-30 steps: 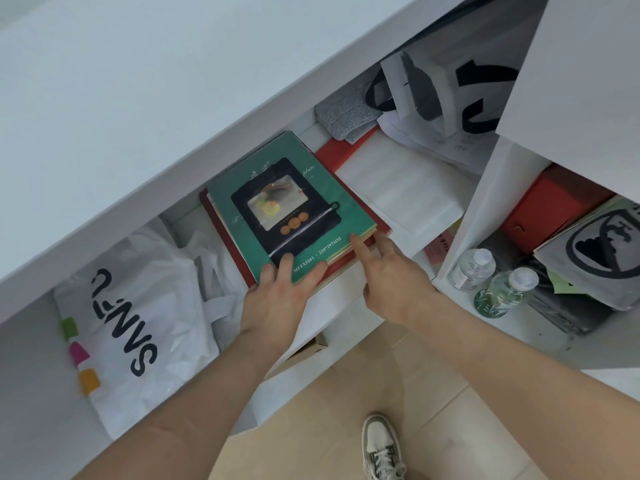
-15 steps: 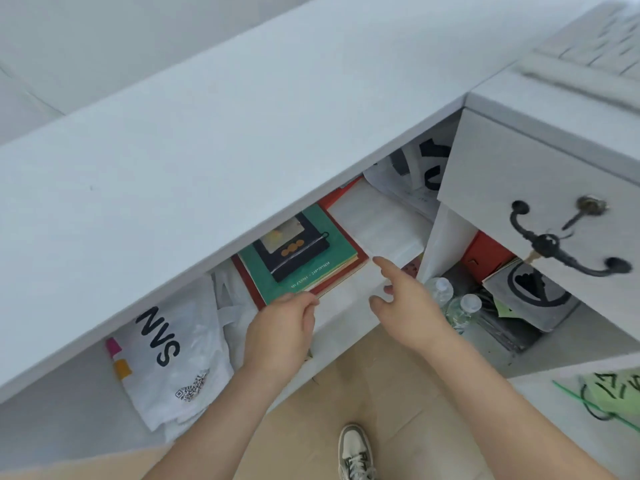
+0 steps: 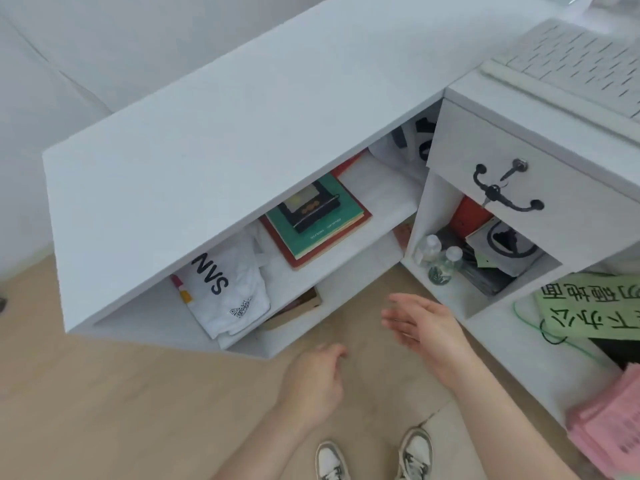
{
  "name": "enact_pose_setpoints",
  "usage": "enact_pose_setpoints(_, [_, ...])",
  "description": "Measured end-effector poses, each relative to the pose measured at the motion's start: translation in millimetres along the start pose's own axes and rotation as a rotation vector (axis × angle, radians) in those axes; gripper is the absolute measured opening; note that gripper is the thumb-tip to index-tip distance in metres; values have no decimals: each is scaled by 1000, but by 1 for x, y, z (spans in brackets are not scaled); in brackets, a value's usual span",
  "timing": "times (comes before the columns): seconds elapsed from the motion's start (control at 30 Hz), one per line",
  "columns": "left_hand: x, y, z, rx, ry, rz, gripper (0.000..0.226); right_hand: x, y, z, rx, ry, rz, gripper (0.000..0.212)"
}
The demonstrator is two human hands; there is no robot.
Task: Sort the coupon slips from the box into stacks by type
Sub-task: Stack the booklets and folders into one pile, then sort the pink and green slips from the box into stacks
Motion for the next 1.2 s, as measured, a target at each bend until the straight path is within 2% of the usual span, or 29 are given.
enact_pose_setpoints(0.13, [-67,-74,-17,-196,50,-81,43,91,-16,-53,22,-133,2,25])
enact_pose_setpoints(0.23, [-135,-122,-56,-232,82,-144,51,155,-38,-109,-13,-167,58,27])
enact_pose_setpoints(0.4, [-234,-156,-132,-53,237,-267,64,232,-80,-200,-122,-90,196,41])
enact_pose_setpoints(0.5, [-283,-163,-174,29,329,-339,79,265,-105,-248,-181,-50,155,50])
enact_pose_setpoints(0.57, [-314,-161,-197,75,407,-323,79,277,-118,-272,-203,-41,124,54])
enact_pose_setpoints(0.63, [-340,-164,-208,83,469,-264,67,285,-126,-292,-202,-42,122,58])
enact_pose_setpoints(0.73, [-356,-174,-205,139,366,-312,49,289,-135,-312,-185,-72,132,61])
enact_pose_setpoints(0.83, [-354,-184,-181,192,253,-299,42,284,-140,-324,-135,-73,225,61])
enact_pose_setpoints(0.97, [-350,-206,-132,209,183,-132,27,297,-135,-336,49,23,573,45])
enact_pose_setpoints(1.03, [-348,-216,-114,165,200,-31,21,312,-128,-332,144,82,723,34])
enact_pose_setpoints(1.13, [-345,-216,-98,178,256,67,17,321,-115,-314,207,89,823,24])
enact_pose_setpoints(1.2, [-339,-206,-86,236,275,45,26,315,-103,-297,212,72,861,22])
Point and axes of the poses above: each hand's wrist, its own z-axis away from the middle knuckle, its own y-axis out of the back of the hand, x = y × z, the point moved 4 cm from there along -z, towards the middle knuckle, and after that the axes turned 7 degrees about z, right-handed, at the moved point
